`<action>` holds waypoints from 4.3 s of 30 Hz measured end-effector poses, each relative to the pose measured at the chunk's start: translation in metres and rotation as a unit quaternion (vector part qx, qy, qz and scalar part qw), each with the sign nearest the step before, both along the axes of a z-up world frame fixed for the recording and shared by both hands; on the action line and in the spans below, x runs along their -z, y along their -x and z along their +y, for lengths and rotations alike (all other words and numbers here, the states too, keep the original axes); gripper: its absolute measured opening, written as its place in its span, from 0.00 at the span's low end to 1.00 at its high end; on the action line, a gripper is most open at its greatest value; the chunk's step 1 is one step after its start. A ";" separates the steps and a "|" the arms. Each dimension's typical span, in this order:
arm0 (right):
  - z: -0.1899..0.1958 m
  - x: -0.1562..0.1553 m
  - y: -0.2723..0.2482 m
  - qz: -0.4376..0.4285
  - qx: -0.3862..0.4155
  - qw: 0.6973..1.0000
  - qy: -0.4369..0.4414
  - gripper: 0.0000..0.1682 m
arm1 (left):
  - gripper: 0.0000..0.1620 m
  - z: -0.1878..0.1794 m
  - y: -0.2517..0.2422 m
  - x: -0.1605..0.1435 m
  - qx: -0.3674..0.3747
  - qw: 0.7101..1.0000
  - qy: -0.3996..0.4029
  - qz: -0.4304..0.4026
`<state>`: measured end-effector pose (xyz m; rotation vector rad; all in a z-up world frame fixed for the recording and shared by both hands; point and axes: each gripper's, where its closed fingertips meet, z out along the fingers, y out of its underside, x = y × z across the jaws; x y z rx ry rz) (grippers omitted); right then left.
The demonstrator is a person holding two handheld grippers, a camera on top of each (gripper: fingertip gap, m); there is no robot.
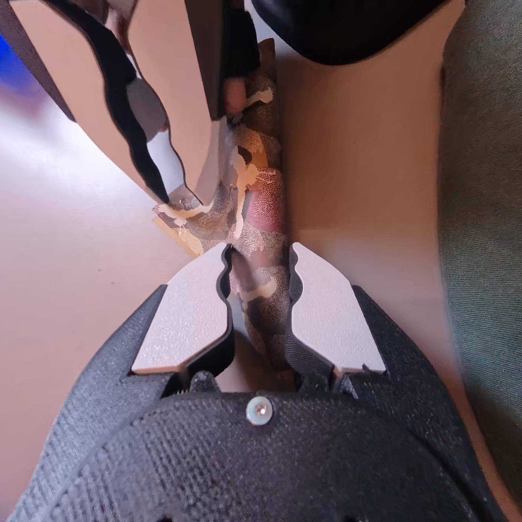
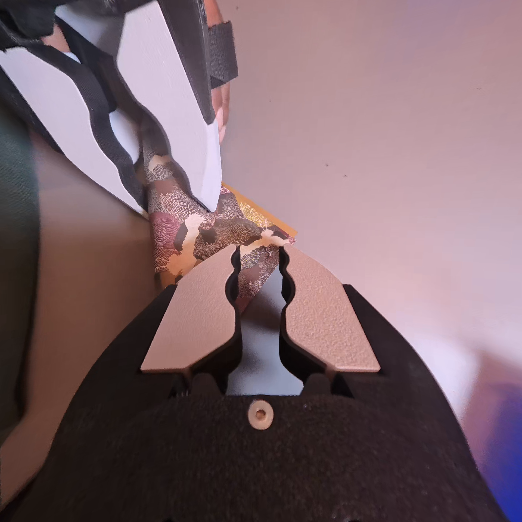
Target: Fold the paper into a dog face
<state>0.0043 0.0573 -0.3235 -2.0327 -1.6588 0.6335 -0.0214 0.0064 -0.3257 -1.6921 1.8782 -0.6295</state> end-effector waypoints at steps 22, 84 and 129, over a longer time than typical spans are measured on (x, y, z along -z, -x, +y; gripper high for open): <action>0.015 0.005 0.006 0.014 0.014 0.999 -0.034 0.21 | 0.27 0.006 0.003 -0.001 -0.015 1.000 -0.019 0.003; 0.033 0.004 0.015 0.023 0.002 0.998 -0.055 0.00 | 0.03 0.084 -0.007 0.002 -0.095 0.995 -0.002 -0.035; 0.034 0.004 0.016 0.008 -0.005 0.997 -0.077 0.04 | 0.05 0.089 -0.011 0.001 -0.113 0.992 -0.016 -0.047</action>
